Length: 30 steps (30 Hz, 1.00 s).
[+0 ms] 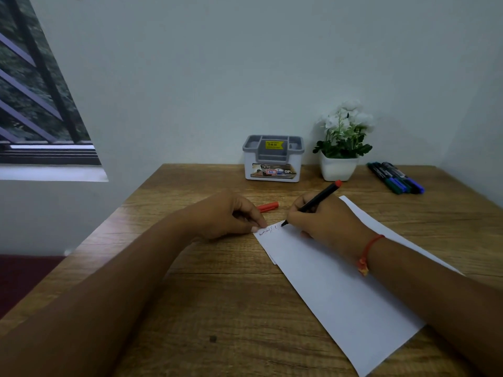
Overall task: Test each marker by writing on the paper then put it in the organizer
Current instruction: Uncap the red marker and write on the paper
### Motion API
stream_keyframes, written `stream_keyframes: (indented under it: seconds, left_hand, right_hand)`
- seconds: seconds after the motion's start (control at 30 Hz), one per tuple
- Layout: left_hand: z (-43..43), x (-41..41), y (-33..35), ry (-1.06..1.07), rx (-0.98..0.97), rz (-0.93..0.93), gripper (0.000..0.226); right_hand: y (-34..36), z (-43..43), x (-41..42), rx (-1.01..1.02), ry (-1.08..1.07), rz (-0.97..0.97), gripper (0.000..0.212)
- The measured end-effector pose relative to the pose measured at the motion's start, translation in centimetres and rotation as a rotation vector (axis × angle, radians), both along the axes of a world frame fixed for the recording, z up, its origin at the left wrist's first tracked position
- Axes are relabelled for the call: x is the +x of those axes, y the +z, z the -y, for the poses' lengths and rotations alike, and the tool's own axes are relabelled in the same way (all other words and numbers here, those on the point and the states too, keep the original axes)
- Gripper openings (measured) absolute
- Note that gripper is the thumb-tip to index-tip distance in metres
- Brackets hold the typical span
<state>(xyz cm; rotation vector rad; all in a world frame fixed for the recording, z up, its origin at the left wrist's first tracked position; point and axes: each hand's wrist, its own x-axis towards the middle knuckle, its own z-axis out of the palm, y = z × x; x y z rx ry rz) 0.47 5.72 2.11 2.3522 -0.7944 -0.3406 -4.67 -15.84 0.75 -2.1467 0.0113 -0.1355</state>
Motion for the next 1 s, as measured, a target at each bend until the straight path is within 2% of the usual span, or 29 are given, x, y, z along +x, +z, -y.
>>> stream_keyframes:
  seconds: [0.33,0.57,0.77,1.0]
  left_hand:
    - [0.07,0.04,-0.07,0.011,-0.006,-0.011,0.019]
    - [0.03,0.04,0.00,0.001,-0.010,-0.005,0.020]
    - [0.11,-0.05,0.00,0.011,-0.005,-0.001,0.019]
    - [0.12,-0.10,0.07,0.011,0.005,0.013,0.019]
  right_hand:
    - [-0.17,0.00,0.16,0.000,-0.012,0.026,0.008]
    - [-0.02,-0.28,-0.37,-0.040,0.155,0.007,0.013]
    - [-0.22,-0.08,0.33,-0.013,-0.019,0.036,0.013]
    - [0.15,-0.04,0.43,0.035,-0.044,-0.012,0.010]
